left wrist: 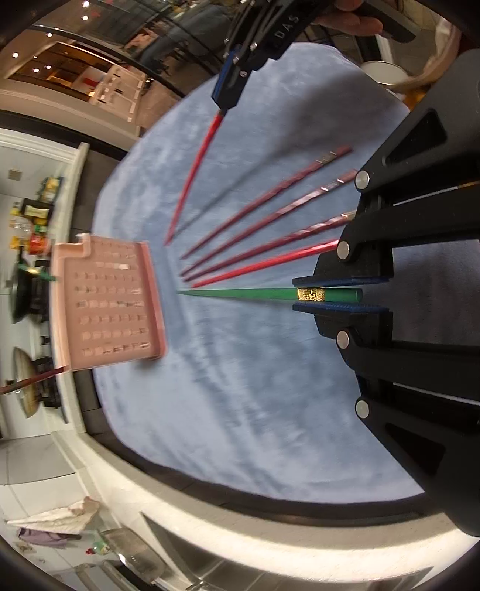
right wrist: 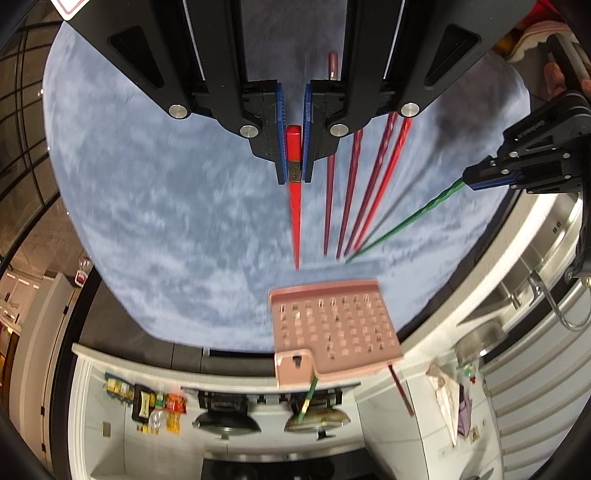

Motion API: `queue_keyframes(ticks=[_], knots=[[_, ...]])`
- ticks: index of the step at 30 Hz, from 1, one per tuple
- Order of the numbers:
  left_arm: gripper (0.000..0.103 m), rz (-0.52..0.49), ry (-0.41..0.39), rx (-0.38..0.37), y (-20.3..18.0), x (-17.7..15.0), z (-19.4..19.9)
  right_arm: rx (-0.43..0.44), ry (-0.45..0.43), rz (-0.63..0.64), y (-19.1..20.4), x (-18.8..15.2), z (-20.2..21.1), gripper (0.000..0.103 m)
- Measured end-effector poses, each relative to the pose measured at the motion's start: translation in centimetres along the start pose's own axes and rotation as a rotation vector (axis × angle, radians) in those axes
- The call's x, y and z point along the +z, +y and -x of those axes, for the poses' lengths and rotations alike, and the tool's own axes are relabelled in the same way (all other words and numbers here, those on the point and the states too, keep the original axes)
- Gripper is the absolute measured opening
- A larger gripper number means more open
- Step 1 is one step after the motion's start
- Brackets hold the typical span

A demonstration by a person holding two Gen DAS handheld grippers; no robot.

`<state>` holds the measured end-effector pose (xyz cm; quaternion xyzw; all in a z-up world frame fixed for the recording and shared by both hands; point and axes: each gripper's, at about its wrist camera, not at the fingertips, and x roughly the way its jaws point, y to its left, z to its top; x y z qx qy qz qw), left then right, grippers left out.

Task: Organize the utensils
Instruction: 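Lift both chopsticks, lower them into the pink holder and open both tools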

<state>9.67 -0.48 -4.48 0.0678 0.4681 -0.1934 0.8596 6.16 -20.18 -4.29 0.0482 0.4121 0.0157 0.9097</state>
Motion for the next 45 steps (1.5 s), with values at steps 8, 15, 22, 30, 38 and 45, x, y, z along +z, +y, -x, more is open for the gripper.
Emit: queue_keyframes(ticks=[8,15,22,30,38,45], knots=[[0.007,0.016,-0.144,0.01,1.0,5.0,3.4,0.009,-0.114,0.003,-0.4,4.1,2.4,0.007],[0.007,0.011,-0.239,0.036,1.7,9.0,5.2,0.033,-0.206,-0.012,-1.1,8.4,4.0,0.007],[0.007,0.007,-0.319,0.042,1.9,12.9,7.0,0.061,-0.289,-0.012,-1.3,12.3,5.2,0.007],[0.007,-0.003,-0.431,0.064,2.1,17.8,9.5,0.096,-0.389,0.001,-1.0,17.3,6.4,0.007],[0.007,0.014,-0.579,0.07,3.0,23.6,13.0,0.137,-0.5,-0.014,-0.2,23.6,6.9,0.007],[0.007,0.02,-0.651,0.069,4.0,27.8,13.0,0.158,-0.537,-0.024,1.4,29.1,5.1,0.007]])
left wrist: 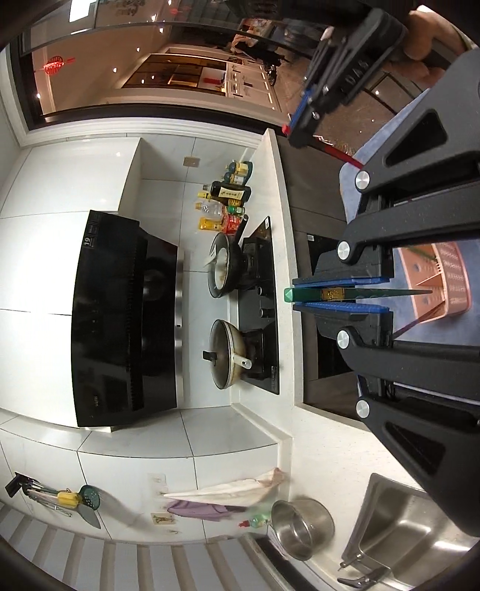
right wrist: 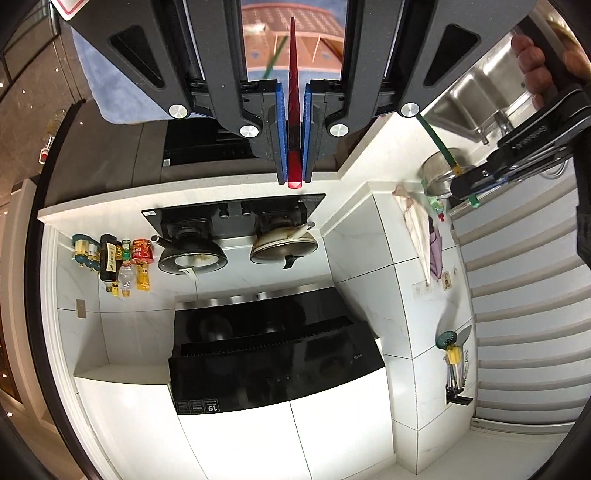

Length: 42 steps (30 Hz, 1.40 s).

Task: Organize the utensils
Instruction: 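Lift both chopsticks, lower them into the pink holder and open both tools, then move both open tools back down toward the remaining chopsticks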

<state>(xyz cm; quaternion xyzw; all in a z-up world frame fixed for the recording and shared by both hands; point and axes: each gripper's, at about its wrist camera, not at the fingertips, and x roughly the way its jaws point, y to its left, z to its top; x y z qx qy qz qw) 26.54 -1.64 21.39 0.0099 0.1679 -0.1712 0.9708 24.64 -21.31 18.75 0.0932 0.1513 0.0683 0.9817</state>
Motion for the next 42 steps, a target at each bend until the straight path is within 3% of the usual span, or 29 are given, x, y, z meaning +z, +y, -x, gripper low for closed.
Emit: queue_keyframes(ticks=[7,18,19,20,21,22,24,25,35,42], knots=[[0.007,0.014,0.048,-0.003,0.6,-1.1,-3.3,0.012,0.042,-0.025,0.3,-0.4,-4.0,0.007],[0.007,0.049,0.145,-0.003,1.2,-4.3,-6.5,-0.033,0.155,-0.038,-1.0,-4.3,-8.2,0.007],[0.007,0.053,0.149,0.0,1.2,-4.5,-6.6,-0.042,0.159,-0.038,-1.1,-4.6,-8.3,0.008],[0.007,0.062,0.142,0.004,1.3,-4.6,-6.6,-0.048,0.155,-0.043,-1.2,-4.6,-8.3,0.016],[0.012,0.068,0.137,0.006,1.3,-4.7,-6.6,-0.054,0.151,-0.048,-1.3,-4.7,-8.3,0.023],[0.026,0.071,0.138,0.007,1.4,-4.8,-6.5,-0.059,0.145,-0.053,-1.4,-4.6,-8.2,0.036],[0.049,0.073,0.13,0.034,1.4,-4.8,-6.3,-0.063,0.122,-0.063,-1.6,-4.4,-7.5,0.039],[0.052,0.072,0.12,0.048,1.3,-4.8,-6.2,-0.061,0.12,-0.063,-1.6,-4.2,-7.4,0.039],[0.052,0.065,0.146,0.066,1.4,-5.8,-4.9,-0.047,0.118,-0.033,-0.6,-4.5,-4.7,0.039],[0.056,0.064,0.193,0.071,1.4,-8.9,-2.6,-0.068,0.158,0.004,-0.2,-7.4,-1.8,0.039]])
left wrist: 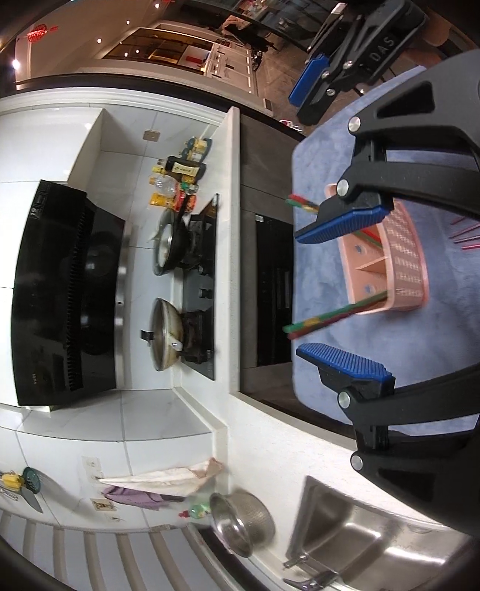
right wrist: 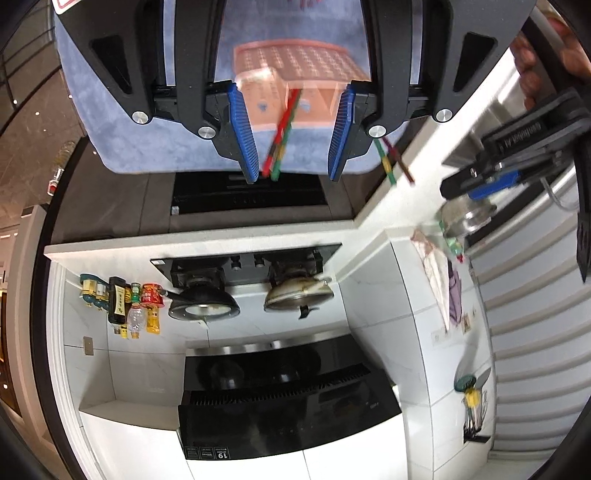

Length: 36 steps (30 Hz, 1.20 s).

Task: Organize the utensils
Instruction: 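Move both open tools back down toward the remaining chopsticks, then grasp a dark red chopstick with the right tool while the left tool grasps a red chopstick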

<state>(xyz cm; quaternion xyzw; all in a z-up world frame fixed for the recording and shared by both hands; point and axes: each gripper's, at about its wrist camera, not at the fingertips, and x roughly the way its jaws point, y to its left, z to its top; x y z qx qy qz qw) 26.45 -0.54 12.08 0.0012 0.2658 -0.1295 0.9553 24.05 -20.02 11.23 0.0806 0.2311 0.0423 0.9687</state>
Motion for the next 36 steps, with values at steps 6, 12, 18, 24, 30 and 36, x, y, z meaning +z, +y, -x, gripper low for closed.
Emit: queue_keyframes(ticks=[6,12,18,24,30,36], knots=[[0.06,-0.007,0.093,0.003,-0.3,-5.6,0.6,-0.02,0.126,0.017,-0.4,-6.7,1.5,0.039],[0.061,-0.014,0.25,-0.016,-0.9,-13.3,0.9,-0.083,0.268,0.055,-1.0,-14.6,2.8,0.039],[0.061,-0.017,0.392,-0.007,-0.9,-20.0,1.4,-0.098,0.391,0.053,-1.5,-21.1,4.2,0.039],[0.061,-0.018,0.488,-0.011,-1.0,-24.6,2.6,-0.084,0.476,0.039,-1.1,-25.4,5.7,0.039],[0.061,-0.043,0.539,-0.037,-2.0,-27.0,3.5,-0.078,0.519,0.057,-0.2,-28.0,6.9,0.036],[0.061,-0.078,0.578,-0.071,-3.1,-28.3,3.9,-0.061,0.544,0.063,0.4,-29.7,7.2,0.033]])
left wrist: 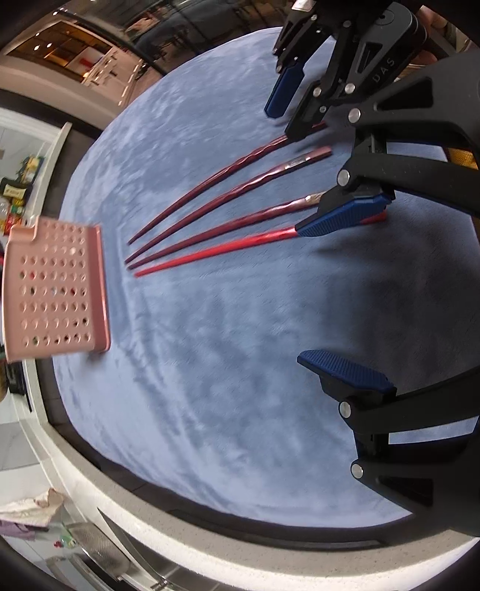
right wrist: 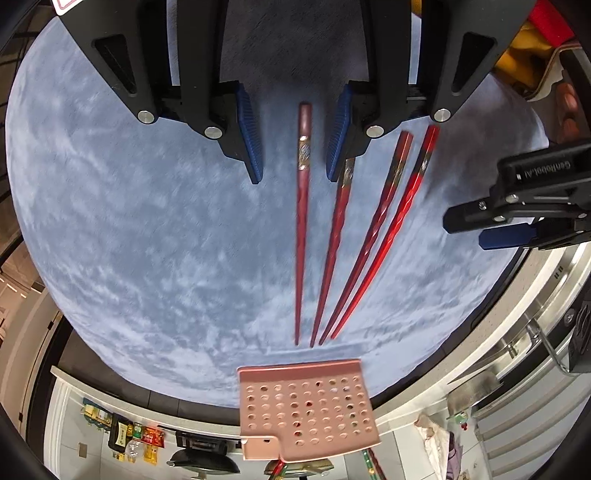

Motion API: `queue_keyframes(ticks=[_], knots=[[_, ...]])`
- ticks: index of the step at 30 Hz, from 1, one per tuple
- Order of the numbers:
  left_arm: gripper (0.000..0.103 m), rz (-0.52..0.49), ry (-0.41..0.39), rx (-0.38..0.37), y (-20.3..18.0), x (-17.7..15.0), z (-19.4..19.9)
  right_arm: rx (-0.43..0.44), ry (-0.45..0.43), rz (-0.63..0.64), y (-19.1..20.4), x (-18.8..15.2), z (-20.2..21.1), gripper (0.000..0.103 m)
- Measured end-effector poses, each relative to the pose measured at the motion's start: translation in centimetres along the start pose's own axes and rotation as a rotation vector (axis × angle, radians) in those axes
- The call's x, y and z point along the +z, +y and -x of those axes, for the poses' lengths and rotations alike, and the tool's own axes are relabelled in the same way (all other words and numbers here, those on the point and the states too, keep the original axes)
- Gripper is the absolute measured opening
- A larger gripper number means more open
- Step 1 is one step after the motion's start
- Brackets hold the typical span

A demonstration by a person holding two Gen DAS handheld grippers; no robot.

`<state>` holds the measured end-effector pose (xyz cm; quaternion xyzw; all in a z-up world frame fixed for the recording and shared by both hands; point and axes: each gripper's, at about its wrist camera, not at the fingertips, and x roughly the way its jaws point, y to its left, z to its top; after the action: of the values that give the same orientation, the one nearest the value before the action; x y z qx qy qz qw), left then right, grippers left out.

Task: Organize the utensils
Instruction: 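Grasp a dark red chopstick with the right tool while the left tool grasps a red chopstick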

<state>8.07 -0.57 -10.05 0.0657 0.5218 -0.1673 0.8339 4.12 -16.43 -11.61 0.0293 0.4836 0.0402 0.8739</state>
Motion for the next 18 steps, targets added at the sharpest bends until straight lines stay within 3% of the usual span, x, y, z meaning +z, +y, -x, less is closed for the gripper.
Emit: queue_keyframes(ticks=[11,18], knots=[[0.061,-0.073,0.062,-0.028,-1.9,-0.7,-1.1,0.003,0.035,0.009,-0.1,-0.9,-0.7,0.018],[0.06,-0.08,0.095,-0.032,-1.8,-0.8,-1.8,0.003,0.041,0.009,-0.1,-0.9,-0.9,0.017]])
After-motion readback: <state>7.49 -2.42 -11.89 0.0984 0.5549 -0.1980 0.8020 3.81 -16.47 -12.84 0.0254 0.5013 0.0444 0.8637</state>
